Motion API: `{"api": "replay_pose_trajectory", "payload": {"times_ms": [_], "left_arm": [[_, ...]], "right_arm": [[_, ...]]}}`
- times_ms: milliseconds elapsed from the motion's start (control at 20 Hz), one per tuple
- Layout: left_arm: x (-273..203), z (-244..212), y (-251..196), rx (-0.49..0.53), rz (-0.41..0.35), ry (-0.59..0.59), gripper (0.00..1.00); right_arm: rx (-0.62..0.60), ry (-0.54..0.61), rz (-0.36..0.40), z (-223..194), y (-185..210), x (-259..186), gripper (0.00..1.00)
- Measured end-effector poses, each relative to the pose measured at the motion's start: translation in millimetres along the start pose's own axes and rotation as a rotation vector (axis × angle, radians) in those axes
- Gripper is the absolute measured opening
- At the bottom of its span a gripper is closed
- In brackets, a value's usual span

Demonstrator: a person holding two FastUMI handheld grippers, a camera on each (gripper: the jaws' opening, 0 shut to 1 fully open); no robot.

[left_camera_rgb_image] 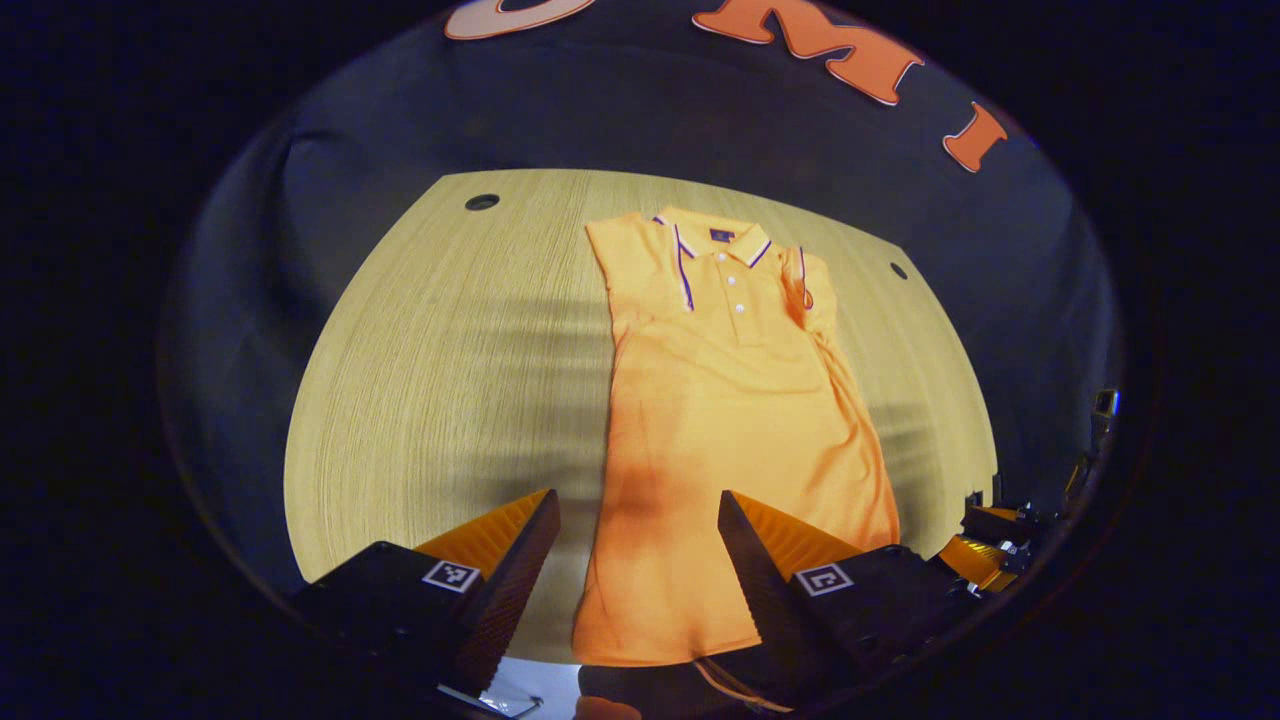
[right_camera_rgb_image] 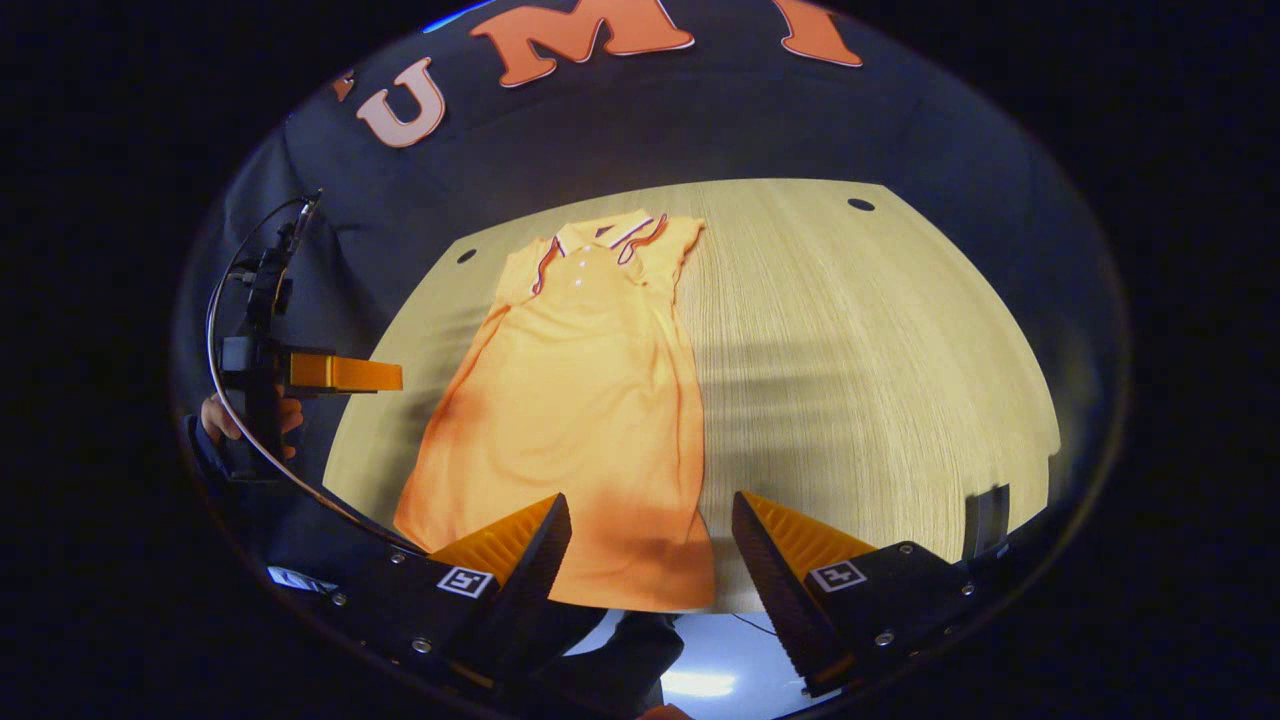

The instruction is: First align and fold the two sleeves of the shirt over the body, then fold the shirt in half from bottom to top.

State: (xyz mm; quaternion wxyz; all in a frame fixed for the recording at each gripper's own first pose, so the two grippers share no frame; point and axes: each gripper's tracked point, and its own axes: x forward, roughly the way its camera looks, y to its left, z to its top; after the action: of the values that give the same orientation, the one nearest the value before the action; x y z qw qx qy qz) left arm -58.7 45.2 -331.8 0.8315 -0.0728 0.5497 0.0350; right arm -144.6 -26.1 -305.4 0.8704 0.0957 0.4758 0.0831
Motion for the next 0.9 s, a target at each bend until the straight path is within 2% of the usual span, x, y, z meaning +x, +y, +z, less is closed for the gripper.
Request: {"api": "replay_pose_trajectory", "payload": {"times_ms": [400,600,900], "left_arm": [[-3,-98,-2,0.036,0.039,0.124,0.99],[10,-124,-1,0.083,0.068,0.165,0.99],[32,-148,4,0.122,0.095,0.246,0.99]], "right_arm": [[-0.091,0.136,-0.017,-58,-8,20,0.99],[-0.114,0.188,-0.023,-77,-9,32,0.99],[-0.159,0.23,-0.089,-81,-16,49,0.98]]}}
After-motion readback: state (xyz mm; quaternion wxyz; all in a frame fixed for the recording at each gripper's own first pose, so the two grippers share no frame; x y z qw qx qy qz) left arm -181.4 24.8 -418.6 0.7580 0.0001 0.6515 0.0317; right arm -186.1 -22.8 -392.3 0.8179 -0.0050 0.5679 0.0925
